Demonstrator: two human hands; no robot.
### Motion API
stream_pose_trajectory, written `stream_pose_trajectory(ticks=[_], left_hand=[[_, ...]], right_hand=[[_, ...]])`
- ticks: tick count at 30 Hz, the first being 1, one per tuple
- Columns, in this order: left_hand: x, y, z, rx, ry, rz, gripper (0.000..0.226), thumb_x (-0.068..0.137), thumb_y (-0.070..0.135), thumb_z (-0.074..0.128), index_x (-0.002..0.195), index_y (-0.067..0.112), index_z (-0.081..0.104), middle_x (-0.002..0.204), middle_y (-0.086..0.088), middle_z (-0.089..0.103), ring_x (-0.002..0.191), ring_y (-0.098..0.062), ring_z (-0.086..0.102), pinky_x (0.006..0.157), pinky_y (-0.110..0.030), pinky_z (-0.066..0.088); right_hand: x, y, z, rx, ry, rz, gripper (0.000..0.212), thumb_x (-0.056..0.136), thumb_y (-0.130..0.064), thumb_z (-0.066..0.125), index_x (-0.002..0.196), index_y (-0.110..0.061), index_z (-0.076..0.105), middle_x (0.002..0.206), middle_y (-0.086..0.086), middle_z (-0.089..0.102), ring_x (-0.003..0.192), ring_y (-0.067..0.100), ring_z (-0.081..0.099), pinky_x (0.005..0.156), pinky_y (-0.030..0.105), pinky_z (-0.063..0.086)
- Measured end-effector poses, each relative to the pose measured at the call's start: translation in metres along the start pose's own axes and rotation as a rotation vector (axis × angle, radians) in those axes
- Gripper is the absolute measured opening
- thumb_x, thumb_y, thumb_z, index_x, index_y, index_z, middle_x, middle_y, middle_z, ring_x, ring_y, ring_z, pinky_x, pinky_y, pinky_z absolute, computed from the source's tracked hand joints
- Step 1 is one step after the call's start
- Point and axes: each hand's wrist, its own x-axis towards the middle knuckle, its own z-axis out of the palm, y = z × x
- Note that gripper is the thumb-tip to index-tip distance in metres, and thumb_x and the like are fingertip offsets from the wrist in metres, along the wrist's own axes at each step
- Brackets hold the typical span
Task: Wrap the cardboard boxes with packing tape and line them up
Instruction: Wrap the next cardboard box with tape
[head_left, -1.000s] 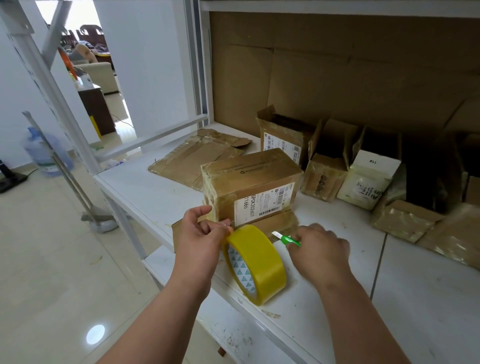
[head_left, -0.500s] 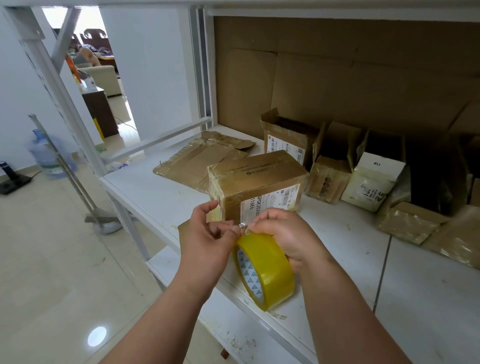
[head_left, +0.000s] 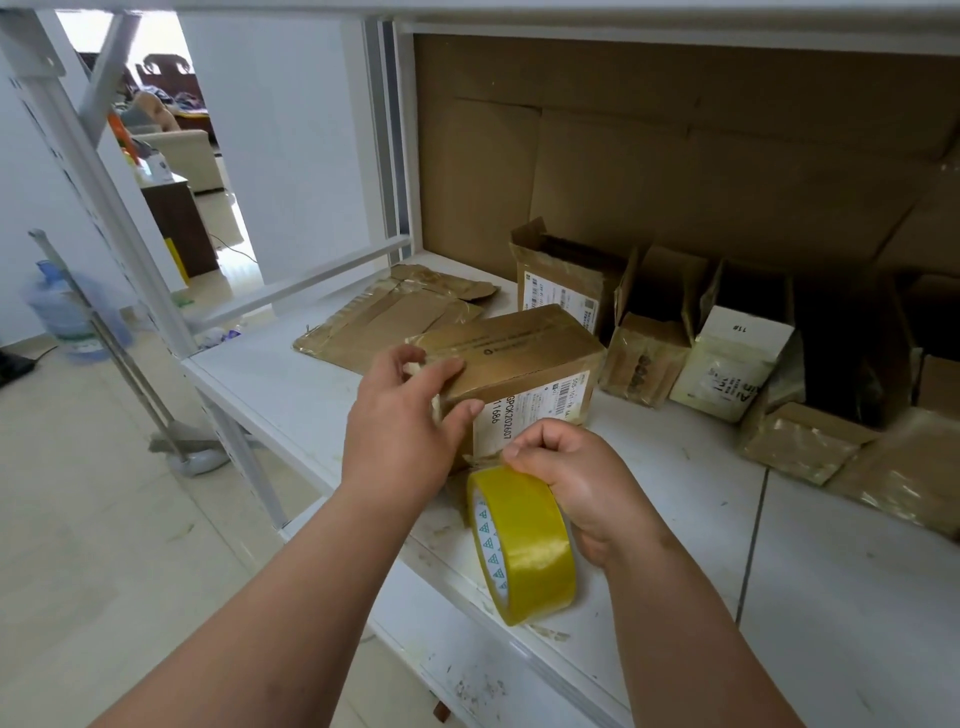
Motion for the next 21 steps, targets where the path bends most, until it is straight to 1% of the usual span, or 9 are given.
stream_pose_trajectory(ticks=[2,5,9,11,13,14,16,18,21], left_hand=[[0.0,-0.004,0.004,0.017,-0.006,-0.025,0.043,0.082,0.038,0.077,0.122,0.027,0.069,0.131,0.0,0.048,0.117,-0.023,0.051,0.088,-0.039,0.049],[-0.004,-0.009,0.009,0.021,-0.015,-0.002,0.042,0.079,0.031,0.08,0.12,0.025,0.069,0.127,0.001,0.047,0.114,-0.025,0.053,0.085,-0.044,0.052],[-0.005,-0.019,0.011,-0.078,-0.062,-0.02,0.047,0.08,0.023,0.08,0.124,0.03,0.068,0.128,0.009,0.044,0.11,-0.022,0.056,0.091,-0.042,0.053],[-0.003,-0.026,0.004,-0.189,-0.117,-0.008,0.046,0.084,0.024,0.077,0.127,0.032,0.065,0.128,0.012,0.042,0.108,-0.014,0.056,0.095,-0.031,0.051],[0.0,-0.032,-0.005,-0.221,-0.201,0.024,0.045,0.088,0.024,0.073,0.13,0.033,0.062,0.127,0.012,0.04,0.103,-0.006,0.056,0.091,-0.013,0.046],[0.001,-0.034,-0.009,-0.208,-0.235,0.042,0.045,0.089,0.023,0.071,0.131,0.033,0.06,0.127,0.012,0.039,0.1,-0.003,0.057,0.088,-0.011,0.044],[0.004,-0.035,-0.013,-0.19,-0.281,0.068,0.045,0.089,0.023,0.071,0.131,0.034,0.059,0.128,0.012,0.039,0.097,-0.001,0.056,0.088,-0.015,0.044],[0.006,-0.037,-0.016,-0.21,-0.307,0.062,0.043,0.089,0.022,0.071,0.13,0.033,0.062,0.129,0.012,0.042,0.1,-0.006,0.057,0.091,-0.023,0.048],[0.006,-0.039,-0.022,-0.258,-0.294,0.011,0.037,0.089,0.02,0.072,0.123,0.034,0.068,0.13,0.016,0.054,0.105,-0.004,0.061,0.095,-0.024,0.049]], right_hand=[[0.0,0.001,-0.002,0.003,0.003,-0.005,0.015,0.086,-0.013,0.073,0.072,-0.017,0.068,0.083,0.011,0.07,0.088,0.028,0.064,0.097,0.055,0.051],[-0.002,0.002,-0.003,0.012,0.015,-0.011,0.021,0.086,-0.013,0.073,0.067,-0.021,0.068,0.08,0.009,0.069,0.084,0.024,0.062,0.094,0.056,0.051],[-0.003,0.001,-0.005,0.005,0.034,-0.009,0.016,0.086,-0.015,0.072,0.071,-0.02,0.069,0.093,0.012,0.073,0.097,0.03,0.068,0.096,0.055,0.051],[-0.003,0.001,-0.006,0.014,0.042,0.003,0.014,0.087,-0.013,0.071,0.074,-0.016,0.069,0.089,0.011,0.073,0.091,0.028,0.068,0.095,0.052,0.053],[-0.002,0.0,-0.006,0.027,0.041,0.009,0.015,0.088,-0.012,0.071,0.074,-0.016,0.068,0.079,0.007,0.07,0.08,0.023,0.064,0.089,0.048,0.053],[-0.001,0.0,-0.004,0.032,0.034,0.011,0.016,0.088,-0.012,0.071,0.073,-0.016,0.068,0.076,0.005,0.068,0.078,0.022,0.062,0.085,0.046,0.054],[0.0,-0.001,0.0,0.032,0.014,0.015,0.018,0.088,-0.012,0.071,0.071,-0.016,0.067,0.074,0.006,0.065,0.076,0.023,0.059,0.08,0.043,0.051],[0.0,-0.002,0.003,0.044,0.002,0.025,0.02,0.087,-0.012,0.071,0.069,-0.018,0.068,0.073,0.006,0.065,0.075,0.024,0.058,0.078,0.043,0.05],[-0.001,-0.003,0.005,0.114,0.002,0.046,0.022,0.088,-0.007,0.07,0.068,-0.017,0.068,0.072,0.007,0.066,0.072,0.024,0.059,0.075,0.041,0.05]])
